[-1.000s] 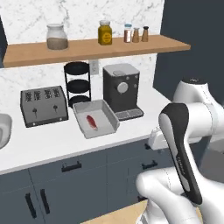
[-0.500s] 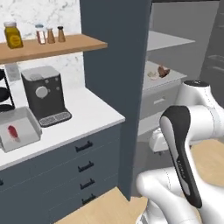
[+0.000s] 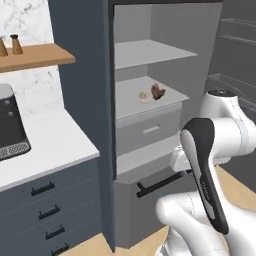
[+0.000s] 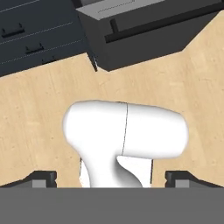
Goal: Place one garlic and one steak in each tupperware on the nearby counter, to pack two identical lunches.
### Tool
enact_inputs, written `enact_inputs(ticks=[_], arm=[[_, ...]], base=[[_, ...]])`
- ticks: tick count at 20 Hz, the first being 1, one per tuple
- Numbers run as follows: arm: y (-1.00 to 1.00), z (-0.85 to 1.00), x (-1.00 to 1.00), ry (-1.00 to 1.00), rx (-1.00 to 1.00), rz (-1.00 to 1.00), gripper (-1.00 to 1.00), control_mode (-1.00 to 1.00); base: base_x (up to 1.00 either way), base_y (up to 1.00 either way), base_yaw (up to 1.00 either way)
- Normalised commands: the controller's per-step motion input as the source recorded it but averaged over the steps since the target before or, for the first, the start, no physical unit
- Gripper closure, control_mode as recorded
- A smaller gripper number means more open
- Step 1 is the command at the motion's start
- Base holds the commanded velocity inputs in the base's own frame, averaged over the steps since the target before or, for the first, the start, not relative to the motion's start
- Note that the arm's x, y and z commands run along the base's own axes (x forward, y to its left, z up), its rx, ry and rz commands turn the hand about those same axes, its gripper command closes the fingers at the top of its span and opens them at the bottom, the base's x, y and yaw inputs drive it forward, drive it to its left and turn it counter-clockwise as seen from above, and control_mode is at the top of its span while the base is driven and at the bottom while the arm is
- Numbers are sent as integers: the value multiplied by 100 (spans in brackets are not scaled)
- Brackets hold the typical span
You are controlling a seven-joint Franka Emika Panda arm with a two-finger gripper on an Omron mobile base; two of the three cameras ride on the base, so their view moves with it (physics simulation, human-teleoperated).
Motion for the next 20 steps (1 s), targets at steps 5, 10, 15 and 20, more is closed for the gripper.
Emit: enact_inputs(ticks=[5,10,15,20], arm=[[0,0,0,0,0,0,-100,100],[0,0,0,0,0,0,-100,100],[0,0,0,0,0,0,-100,100],[0,0,0,0,0,0,-100,100]], base=[[86,-40,-15],[54,-2,-11],[50,0,0],[0,0,0]])
